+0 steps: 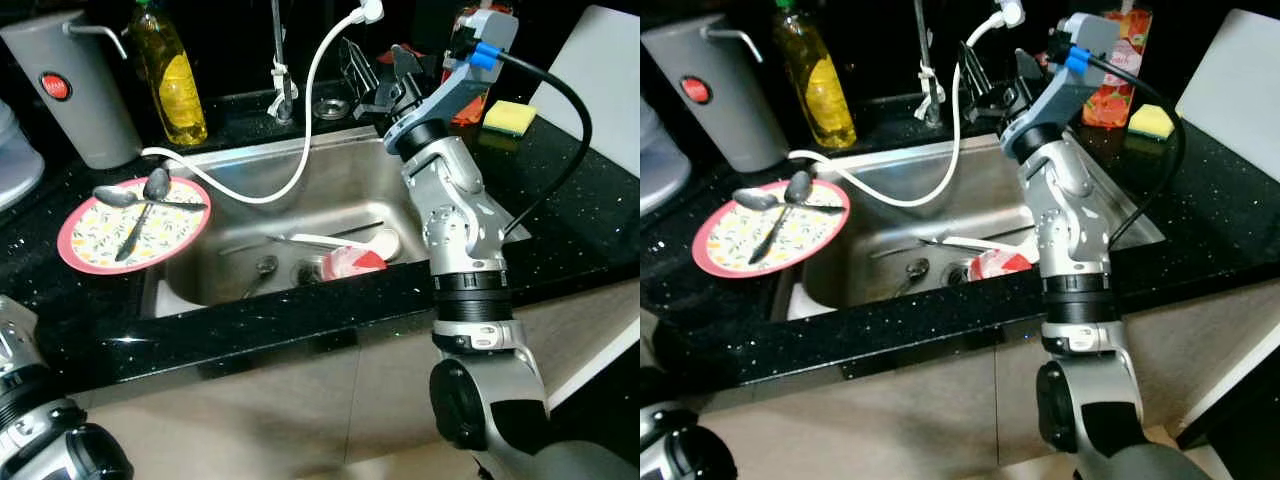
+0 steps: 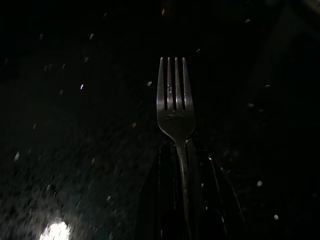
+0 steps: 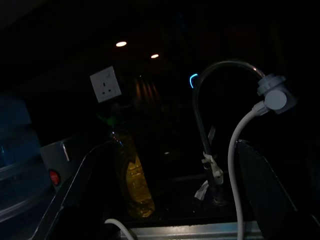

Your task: Kitchen organization

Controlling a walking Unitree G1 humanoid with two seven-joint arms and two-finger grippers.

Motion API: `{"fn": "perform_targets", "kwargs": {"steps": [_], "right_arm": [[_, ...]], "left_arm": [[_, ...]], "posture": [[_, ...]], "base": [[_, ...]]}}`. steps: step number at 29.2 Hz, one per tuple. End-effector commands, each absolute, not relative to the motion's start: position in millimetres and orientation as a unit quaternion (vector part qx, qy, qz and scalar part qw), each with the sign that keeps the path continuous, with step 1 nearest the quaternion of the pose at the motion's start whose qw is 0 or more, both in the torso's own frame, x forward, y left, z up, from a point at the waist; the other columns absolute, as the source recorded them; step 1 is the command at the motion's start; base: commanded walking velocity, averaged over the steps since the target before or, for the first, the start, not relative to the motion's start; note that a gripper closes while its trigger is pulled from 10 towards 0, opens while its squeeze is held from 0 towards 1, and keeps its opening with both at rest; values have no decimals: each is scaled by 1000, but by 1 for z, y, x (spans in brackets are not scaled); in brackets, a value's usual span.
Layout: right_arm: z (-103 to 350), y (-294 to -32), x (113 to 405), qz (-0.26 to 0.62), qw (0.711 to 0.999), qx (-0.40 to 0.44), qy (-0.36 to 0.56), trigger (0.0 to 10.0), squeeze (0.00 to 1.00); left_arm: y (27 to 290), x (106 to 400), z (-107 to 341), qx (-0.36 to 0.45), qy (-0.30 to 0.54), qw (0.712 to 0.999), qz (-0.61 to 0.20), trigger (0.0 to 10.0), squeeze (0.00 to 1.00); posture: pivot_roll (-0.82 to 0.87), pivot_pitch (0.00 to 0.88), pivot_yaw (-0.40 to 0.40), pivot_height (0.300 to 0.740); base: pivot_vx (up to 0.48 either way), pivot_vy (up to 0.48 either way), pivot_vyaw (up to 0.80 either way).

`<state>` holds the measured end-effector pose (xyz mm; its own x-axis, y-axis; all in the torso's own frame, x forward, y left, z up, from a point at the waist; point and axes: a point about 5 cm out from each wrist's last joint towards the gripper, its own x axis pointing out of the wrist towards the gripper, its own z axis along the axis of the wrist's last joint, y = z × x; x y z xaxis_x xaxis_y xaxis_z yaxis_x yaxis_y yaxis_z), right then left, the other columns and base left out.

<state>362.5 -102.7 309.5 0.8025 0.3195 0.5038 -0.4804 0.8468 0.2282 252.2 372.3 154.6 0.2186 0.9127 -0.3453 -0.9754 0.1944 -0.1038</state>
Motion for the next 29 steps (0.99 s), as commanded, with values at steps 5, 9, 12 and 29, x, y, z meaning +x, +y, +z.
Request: {"fn": "perform_targets", "kwargs": {"steps": [5, 9, 12, 29], "right_arm": [[308, -104, 363, 210, 935, 175, -227, 10000, 0], [309, -104, 363, 208, 935, 176, -229, 10000, 0], [309, -105, 362, 205, 935, 175, -231, 10000, 0], [306, -127, 359, 149, 946, 165, -236, 10000, 0]], "left_arm": [[367, 278, 245, -60, -74, 845, 526, 10000, 0], [307, 318, 306, 5, -167, 941, 295, 10000, 0], [258, 335, 307, 27, -138, 982, 129, 10000, 0], [145, 356, 248, 100, -60, 973, -199, 10000, 27]], "posture": [[167, 0, 54, 740], [157, 0, 59, 740], [156, 0, 60, 740], [78, 0, 102, 740]], "base": [[0, 0, 0], [0, 0, 0], [0, 0, 0], [0, 0, 0]]}}
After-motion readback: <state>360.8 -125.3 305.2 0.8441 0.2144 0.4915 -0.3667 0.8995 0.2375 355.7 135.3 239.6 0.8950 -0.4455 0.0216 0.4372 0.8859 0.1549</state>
